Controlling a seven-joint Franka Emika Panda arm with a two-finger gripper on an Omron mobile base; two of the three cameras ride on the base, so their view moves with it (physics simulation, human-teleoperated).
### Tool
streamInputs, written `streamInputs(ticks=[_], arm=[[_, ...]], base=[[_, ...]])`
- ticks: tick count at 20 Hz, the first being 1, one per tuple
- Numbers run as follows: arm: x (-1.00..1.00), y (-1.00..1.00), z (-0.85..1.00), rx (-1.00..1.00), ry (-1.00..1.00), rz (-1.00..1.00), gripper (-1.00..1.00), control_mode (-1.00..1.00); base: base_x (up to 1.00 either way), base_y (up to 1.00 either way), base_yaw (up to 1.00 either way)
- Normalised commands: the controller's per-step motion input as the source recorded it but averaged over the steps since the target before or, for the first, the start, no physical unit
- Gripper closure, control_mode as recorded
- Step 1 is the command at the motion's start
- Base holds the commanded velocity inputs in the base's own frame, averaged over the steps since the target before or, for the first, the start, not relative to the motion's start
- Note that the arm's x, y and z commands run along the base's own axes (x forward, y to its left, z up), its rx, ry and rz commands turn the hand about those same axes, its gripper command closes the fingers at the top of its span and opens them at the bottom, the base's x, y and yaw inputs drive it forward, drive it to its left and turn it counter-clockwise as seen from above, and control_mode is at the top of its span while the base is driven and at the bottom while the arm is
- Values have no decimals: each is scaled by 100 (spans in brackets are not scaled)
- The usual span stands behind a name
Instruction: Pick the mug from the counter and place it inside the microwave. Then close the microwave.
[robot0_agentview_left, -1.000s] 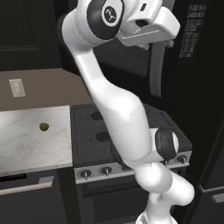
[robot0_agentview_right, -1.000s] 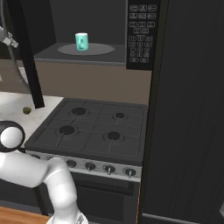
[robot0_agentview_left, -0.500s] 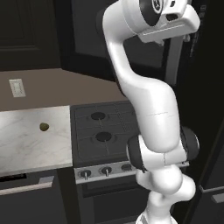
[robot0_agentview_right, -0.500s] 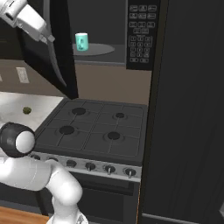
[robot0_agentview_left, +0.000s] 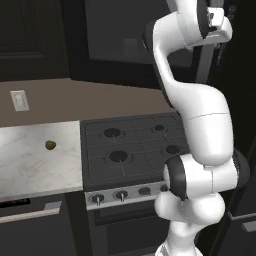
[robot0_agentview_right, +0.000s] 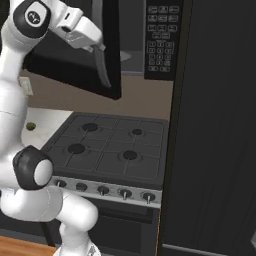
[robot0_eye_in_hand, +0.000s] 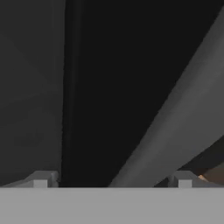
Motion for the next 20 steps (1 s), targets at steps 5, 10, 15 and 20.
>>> streamInputs(ticks=[5,10,15,20], arm=[[96,-32,-12,0,-10,17,-100,-100],[87,-22,0,0,-10,18,-100,-100],[63,-16,6,0,-12,16,-100,-100],[38,-11,23,0,-11,11,-100,-100]], base=[[0,0,0],[0,0,0],[0,0,0],[0,0,0]])
